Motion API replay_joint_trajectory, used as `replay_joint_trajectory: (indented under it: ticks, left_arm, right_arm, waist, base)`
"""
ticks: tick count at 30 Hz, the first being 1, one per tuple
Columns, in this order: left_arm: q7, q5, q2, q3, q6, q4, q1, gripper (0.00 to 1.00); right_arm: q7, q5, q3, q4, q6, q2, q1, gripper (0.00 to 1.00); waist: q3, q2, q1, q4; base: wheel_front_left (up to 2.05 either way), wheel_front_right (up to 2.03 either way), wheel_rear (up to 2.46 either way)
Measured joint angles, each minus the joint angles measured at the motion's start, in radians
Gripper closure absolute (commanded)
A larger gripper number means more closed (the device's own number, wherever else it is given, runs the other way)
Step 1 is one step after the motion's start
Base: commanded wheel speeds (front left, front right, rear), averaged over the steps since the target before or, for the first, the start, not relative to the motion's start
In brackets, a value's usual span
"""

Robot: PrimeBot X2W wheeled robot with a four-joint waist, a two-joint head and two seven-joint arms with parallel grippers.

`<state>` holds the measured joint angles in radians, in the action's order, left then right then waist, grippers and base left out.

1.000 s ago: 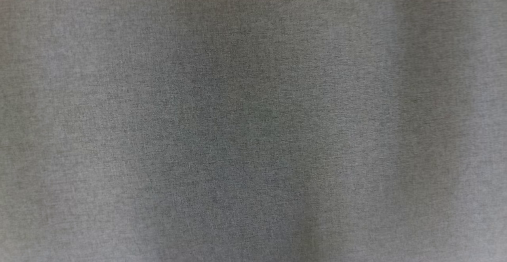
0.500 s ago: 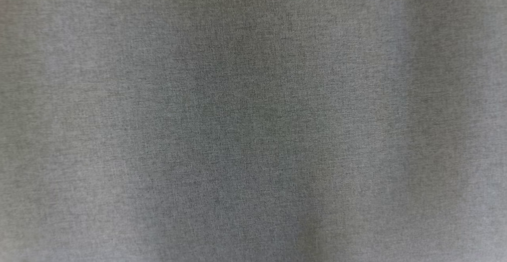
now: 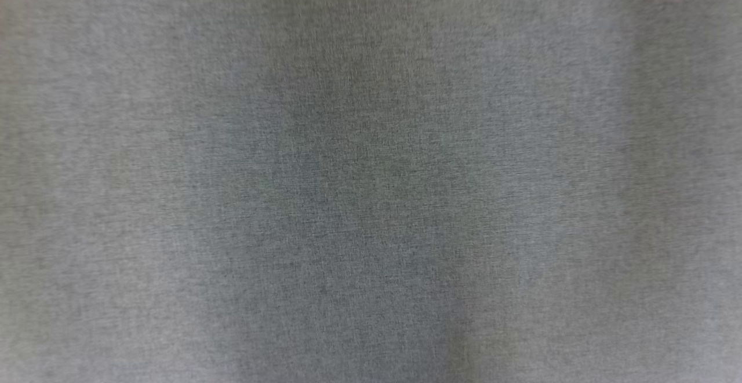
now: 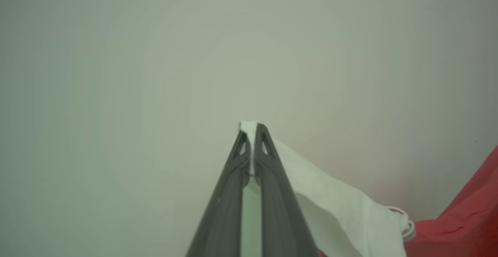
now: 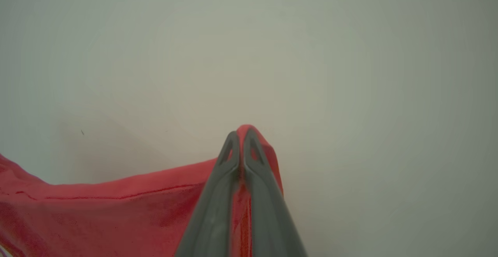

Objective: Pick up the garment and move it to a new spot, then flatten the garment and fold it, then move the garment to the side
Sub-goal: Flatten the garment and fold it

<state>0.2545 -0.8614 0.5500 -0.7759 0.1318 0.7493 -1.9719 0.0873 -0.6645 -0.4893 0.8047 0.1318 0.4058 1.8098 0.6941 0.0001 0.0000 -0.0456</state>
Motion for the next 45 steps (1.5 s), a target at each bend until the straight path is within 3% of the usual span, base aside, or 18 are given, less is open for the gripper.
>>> replay_joint_trajectory:
  ticks: [5,12,16,19,27,35,45]
  left_arm:
    - [0.007,-0.018,0.059,0.086,-0.062,-0.195,0.243,1.00]
    - [0.008,-0.009,0.131,0.238,-0.240,-0.597,0.761,1.00]
    - [0.008,0.002,0.124,0.320,-0.332,-0.780,1.031,1.00]
    - [0.008,0.018,0.099,0.357,-0.362,-0.869,1.203,1.00]
    - [0.008,0.049,-0.003,0.450,-0.368,-0.945,1.564,1.00]
    - [0.008,0.079,-0.153,0.504,-0.297,-0.910,1.878,1.00]
    - [0.008,0.117,-0.262,0.520,-0.228,-0.840,2.071,1.00]
  right_arm:
    - [0.040,-0.082,-0.024,-0.142,0.000,0.064,-0.224,1.00]
    - [0.090,-0.126,0.003,-0.331,0.000,0.107,-0.596,1.00]
    - [0.095,-0.127,0.054,-0.423,0.000,0.119,-0.802,1.00]
    - [0.095,-0.125,0.105,-0.483,0.000,0.116,-0.954,1.00]
    - [0.078,-0.073,0.241,-0.589,0.000,0.025,-1.298,1.00]
    - [0.022,-0.012,0.375,-0.649,0.000,-0.042,-1.573,1.00]
    - [-0.029,0.051,0.470,-0.690,0.000,-0.081,-1.782,1.00]
  waist:
    - [-0.052,0.0000,0.0000,0.000]
    - [-0.140,-0.0002,-0.0001,-0.008]
    - [-0.188,-0.0003,-0.0003,-0.012]
    - [-0.223,-0.0003,-0.0002,-0.011]
    - [-0.315,-0.0003,-0.0002,0.008]
    - [-0.418,-0.0003,-0.0001,0.030]
    - [-0.509,-0.0002,-0.0002,0.048]
  base:
    - [0.00,0.00,0.00]
    - [0.00,0.00,0.00]
    - [0.00,0.00,0.00]
    - [0.00,0.00,0.00]
    - [0.00,0.00,0.00]
    - [0.00,0.00,0.00]
    - [0.00,0.00,0.00]
